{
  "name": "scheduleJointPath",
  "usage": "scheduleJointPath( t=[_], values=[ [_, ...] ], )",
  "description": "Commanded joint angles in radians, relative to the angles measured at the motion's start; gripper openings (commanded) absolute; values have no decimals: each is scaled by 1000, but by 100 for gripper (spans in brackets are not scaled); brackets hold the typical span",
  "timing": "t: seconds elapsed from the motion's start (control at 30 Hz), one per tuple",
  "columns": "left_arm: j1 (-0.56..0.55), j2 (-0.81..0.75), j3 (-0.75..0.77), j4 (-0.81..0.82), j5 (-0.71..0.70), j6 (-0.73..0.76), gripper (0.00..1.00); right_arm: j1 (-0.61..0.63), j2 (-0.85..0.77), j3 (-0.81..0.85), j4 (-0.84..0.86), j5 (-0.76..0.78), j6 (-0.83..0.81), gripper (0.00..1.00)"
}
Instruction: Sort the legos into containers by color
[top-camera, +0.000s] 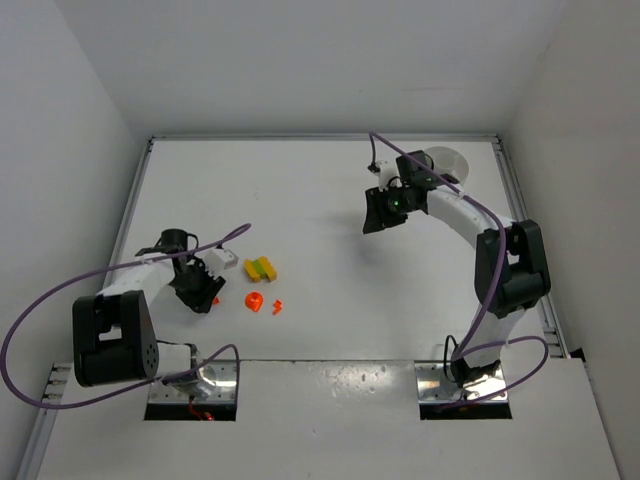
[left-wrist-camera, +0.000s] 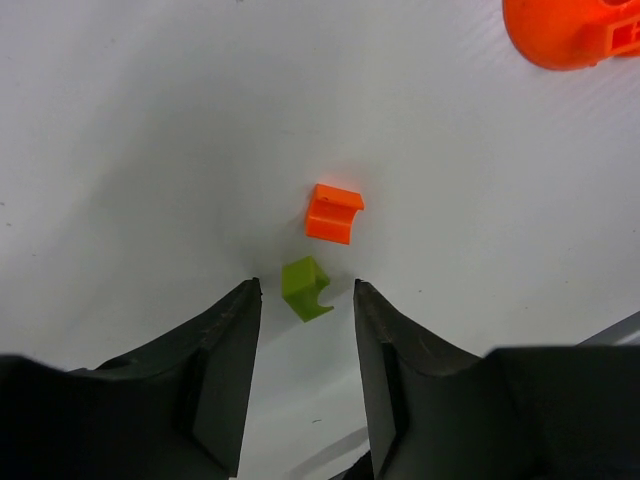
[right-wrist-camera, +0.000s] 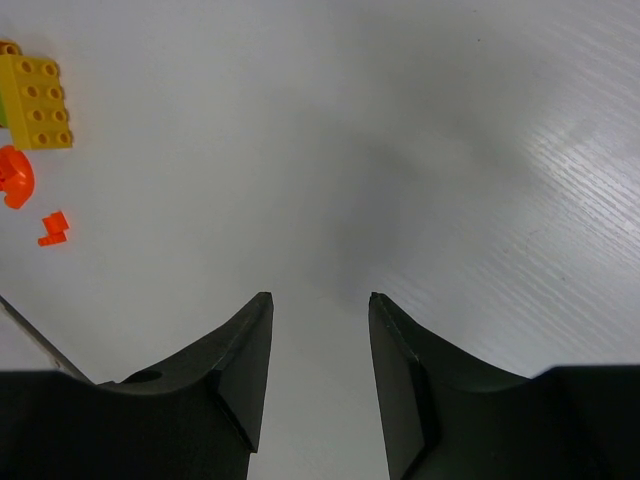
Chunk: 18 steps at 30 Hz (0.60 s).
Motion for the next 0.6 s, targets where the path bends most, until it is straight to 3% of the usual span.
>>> scheduleJointPath(
  t=[0.0,0.57],
  values=[
    [4,-8,-15,6,-26,5,47,6,11,1,36,-14,-3,44],
    [13,55,-37,60,28,-3,27,6,39,1,36,-14,7,44]
  ],
)
